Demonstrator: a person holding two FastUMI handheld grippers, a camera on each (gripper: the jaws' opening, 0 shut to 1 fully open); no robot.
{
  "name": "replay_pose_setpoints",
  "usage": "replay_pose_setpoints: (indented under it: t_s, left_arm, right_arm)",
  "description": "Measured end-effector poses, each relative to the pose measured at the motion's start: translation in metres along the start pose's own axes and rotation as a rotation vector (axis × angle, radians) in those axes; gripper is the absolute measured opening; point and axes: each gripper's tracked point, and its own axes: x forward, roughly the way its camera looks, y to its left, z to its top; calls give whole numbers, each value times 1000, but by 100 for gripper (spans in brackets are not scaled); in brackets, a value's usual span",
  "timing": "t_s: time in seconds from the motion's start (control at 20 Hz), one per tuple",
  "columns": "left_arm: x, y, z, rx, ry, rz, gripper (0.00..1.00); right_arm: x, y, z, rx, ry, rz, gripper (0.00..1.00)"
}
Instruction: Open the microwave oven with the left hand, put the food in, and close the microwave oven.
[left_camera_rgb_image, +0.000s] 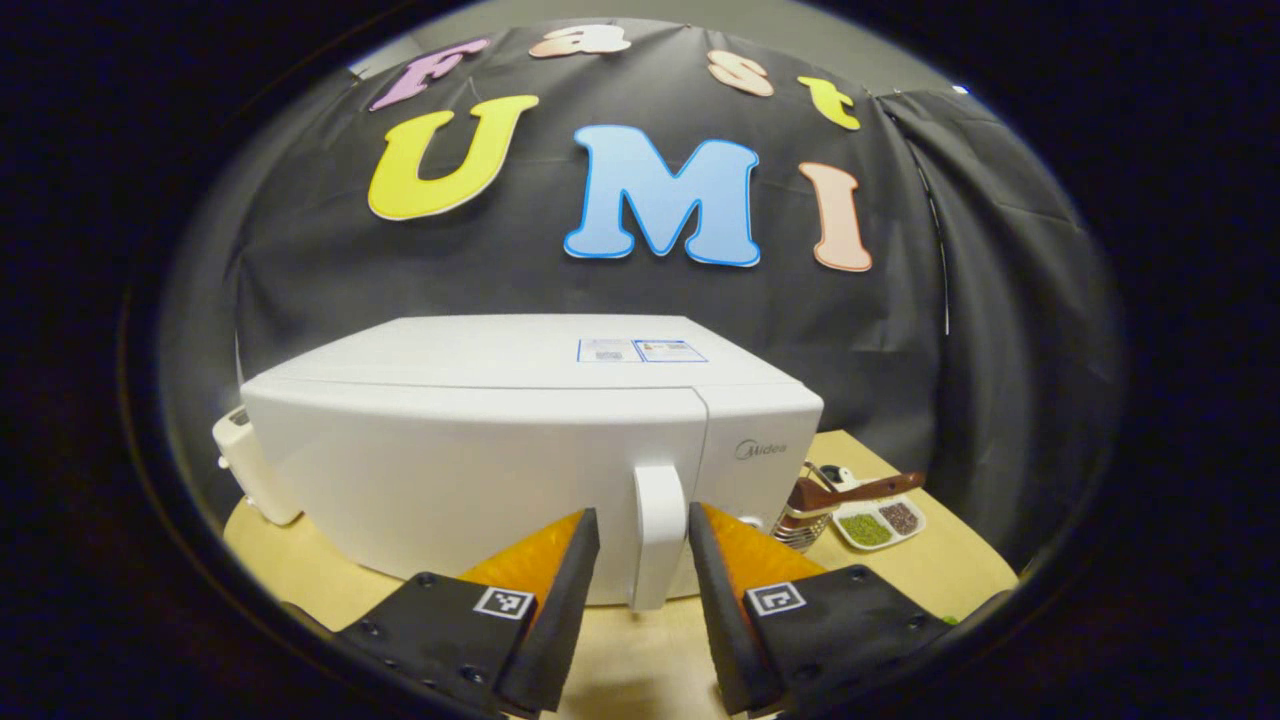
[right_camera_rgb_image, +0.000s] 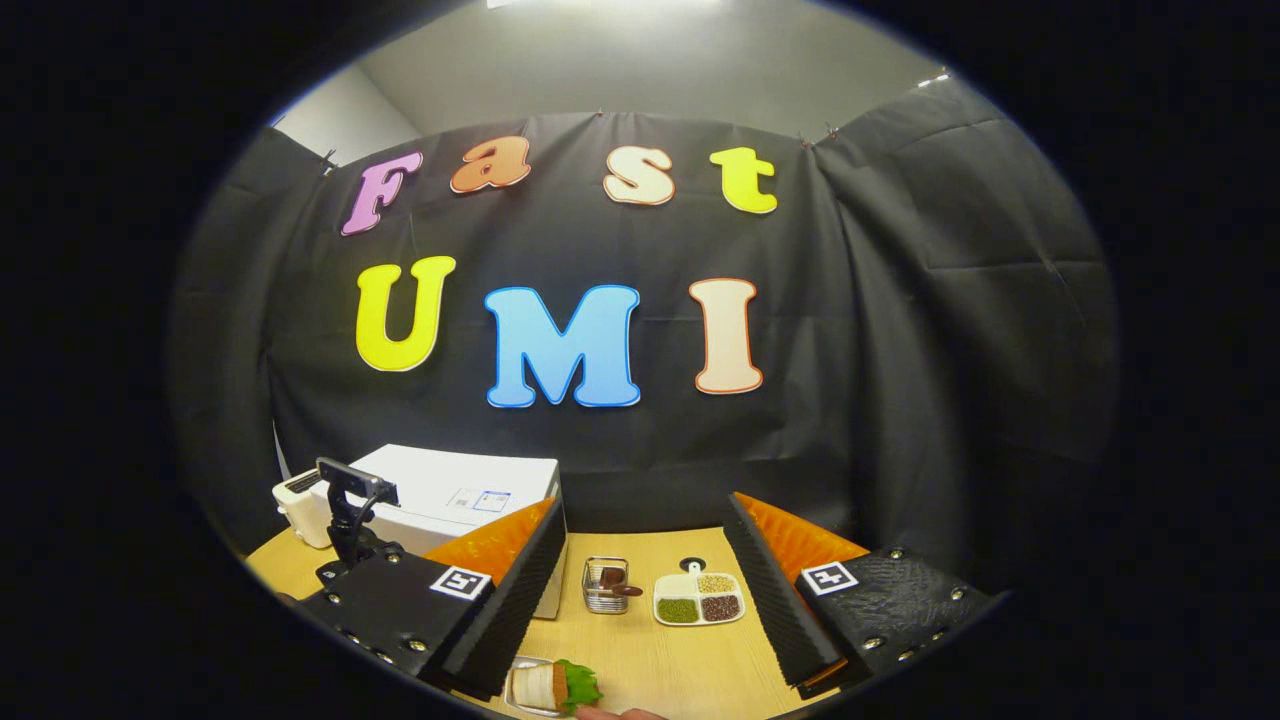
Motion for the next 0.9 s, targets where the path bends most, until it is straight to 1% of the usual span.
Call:
replay_pose_setpoints:
  t_s: [0.05, 0.15, 0.25, 0.3, 0.35, 0.4, 0.45, 0.5, 0.55, 0.65, 0.75, 0.8, 0.9]
  left_arm:
    - [1, -5, 2, 4, 2, -6, 53]
    - [2, -4, 3, 62, 2, 13, 39]
    - [0, -5, 4, 53, 10, 18, 24]
    - [3, -3, 0, 49, 17, 24, 22]
    - [2, -3, 0, 58, 20, 19, 17]
    - [1, -4, -1, 71, 25, 10, 16]
    - [2, -5, 0, 76, 29, -14, 12]
    - [2, -5, 0, 60, 38, -34, 12]
    - [0, -5, 0, 53, 48, -45, 8]
    - [2, -4, -2, 72, 58, -44, 7]
    - [-1, -5, -1, 65, 69, -42, 7]
    - [-10, -5, -7, 56, 96, -44, 7]
    - [-35, -5, -14, 82, 67, -68, 7]
  right_arm:
    - [-1, -3, -2, 1, 5, -7, 97]
    - [-1, -8, -5, 10, 16, -21, 97]
    - [-2, -8, -9, 23, 26, -25, 97]
    - [-3, -8, -10, 26, 27, -26, 97]
    - [-4, -8, -10, 26, 29, -27, 97]
    - [-6, -8, -10, 26, 28, -29, 97]
    - [-7, -7, -10, 27, 25, -28, 97]
    - [-9, -7, -10, 27, 23, -26, 97]
    - [-11, -6, -10, 26, 21, -24, 97]
    - [-13, -6, -10, 24, 20, -21, 97]
    - [-17, -6, -9, 23, 17, -22, 97]
    - [-18, -7, -9, 22, 15, -23, 97]
    - [-20, -8, -13, 12, 20, -26, 97]
